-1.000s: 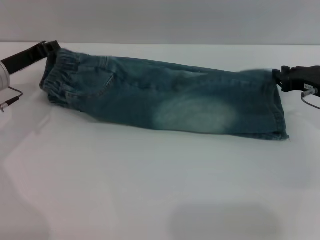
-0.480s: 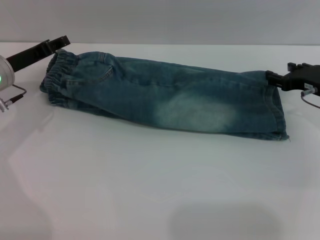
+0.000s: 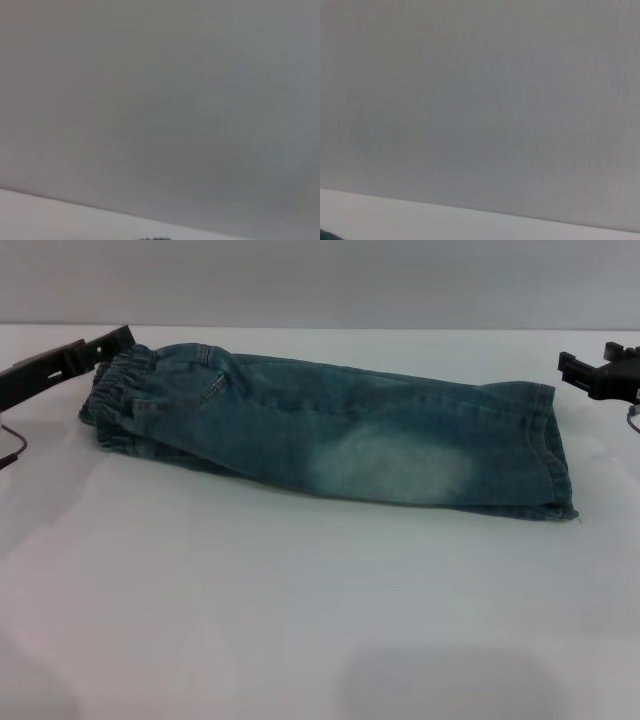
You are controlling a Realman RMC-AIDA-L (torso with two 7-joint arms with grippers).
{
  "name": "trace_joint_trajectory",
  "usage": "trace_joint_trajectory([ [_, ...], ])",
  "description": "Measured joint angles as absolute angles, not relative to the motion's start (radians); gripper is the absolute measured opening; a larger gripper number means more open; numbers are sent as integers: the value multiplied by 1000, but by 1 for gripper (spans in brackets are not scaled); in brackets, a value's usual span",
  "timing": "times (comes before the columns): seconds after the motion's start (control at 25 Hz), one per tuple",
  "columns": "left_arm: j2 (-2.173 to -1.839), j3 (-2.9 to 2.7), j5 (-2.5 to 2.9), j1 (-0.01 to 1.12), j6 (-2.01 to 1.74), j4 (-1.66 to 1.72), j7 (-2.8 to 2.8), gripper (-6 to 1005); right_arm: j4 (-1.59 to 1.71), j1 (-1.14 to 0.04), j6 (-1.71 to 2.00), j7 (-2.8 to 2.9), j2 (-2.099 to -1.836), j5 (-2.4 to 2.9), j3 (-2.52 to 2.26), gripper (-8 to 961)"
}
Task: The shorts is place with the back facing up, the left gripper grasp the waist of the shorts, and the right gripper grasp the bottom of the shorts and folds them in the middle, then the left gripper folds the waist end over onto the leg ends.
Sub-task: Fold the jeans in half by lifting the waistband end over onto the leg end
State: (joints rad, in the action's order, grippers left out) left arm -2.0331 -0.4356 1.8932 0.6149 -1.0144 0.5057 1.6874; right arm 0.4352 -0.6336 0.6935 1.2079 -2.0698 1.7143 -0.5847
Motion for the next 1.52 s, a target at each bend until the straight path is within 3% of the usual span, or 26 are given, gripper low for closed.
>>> trace_joint_trajectory([
  [0.08, -2024, -455, 1893, 597, -1044, 506, 1624, 833, 435, -633, 700, 1205, -2070, 1714, -585, 676],
  [0.2, -2021, -472, 1889, 568, -1061, 505, 1511, 833, 435, -633, 714, 1204, -2069, 1713, -585, 676],
  [0.56, -2051, -461, 1882, 522, -1030, 498, 1262, 833, 431, -630, 772, 1203, -2069, 1712, -586, 677],
  [1.52, -2060, -468, 1872, 611, -832, 347, 1086, 834, 436, -644, 833, 1203, -2068, 1712, -586, 676],
])
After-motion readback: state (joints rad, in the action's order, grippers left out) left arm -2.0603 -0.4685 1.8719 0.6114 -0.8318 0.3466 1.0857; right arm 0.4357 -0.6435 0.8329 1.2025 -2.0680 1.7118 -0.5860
